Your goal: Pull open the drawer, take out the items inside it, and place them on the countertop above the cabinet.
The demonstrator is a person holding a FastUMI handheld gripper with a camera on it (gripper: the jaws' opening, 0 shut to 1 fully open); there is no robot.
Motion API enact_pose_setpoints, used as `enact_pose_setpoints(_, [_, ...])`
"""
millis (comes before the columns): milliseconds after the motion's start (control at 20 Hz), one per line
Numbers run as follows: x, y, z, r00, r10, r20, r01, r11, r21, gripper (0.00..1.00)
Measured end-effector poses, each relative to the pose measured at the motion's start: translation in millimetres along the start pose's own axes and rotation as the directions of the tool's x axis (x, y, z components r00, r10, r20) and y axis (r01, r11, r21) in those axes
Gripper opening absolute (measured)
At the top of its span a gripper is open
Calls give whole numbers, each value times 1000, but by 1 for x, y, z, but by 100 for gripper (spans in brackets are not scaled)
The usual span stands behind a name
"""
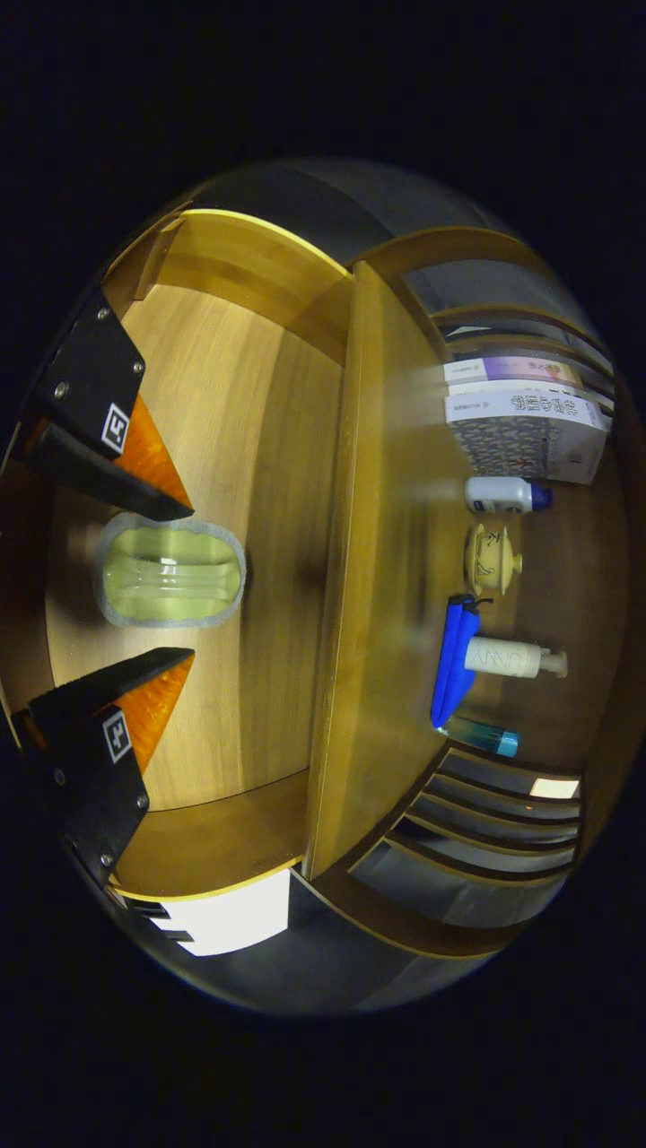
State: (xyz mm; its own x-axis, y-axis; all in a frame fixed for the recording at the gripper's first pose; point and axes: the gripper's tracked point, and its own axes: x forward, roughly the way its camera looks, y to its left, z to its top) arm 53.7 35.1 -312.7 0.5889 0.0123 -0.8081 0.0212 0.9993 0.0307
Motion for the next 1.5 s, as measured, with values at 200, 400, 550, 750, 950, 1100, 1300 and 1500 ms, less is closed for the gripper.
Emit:
enact_pose_setpoints(200, [8, -2, -6, 1000, -10, -21, 10, 1000, -3, 74])
enact_pose_setpoints(400, [12, -3, -18, 999, -2, -37, 3, 999, 43, 48])
enact_pose_setpoints(550, [10, -3, -19, 1000, 8, -24, -7, 999, 54, 29])
enact_pose_setpoints(750, [3, -4, -20, 1000, -1, 13, 1, 1000, 25, 16])
enact_pose_setpoints(950, [-31, -5, -7, 996, 14, 86, -17, 999, 30, 15])
enact_pose_setpoints(1100, [-65, -9, 24, 981, 30, 192, -46, 996, 82, 15])
enact_pose_setpoints(1300, [-92, -30, 69, 952, 8, 307, -57, 987, 150, 15])
enact_pose_setpoints(1500, [-97, -44, 113, 926, -9, 378, -83, 971, 226, 15])
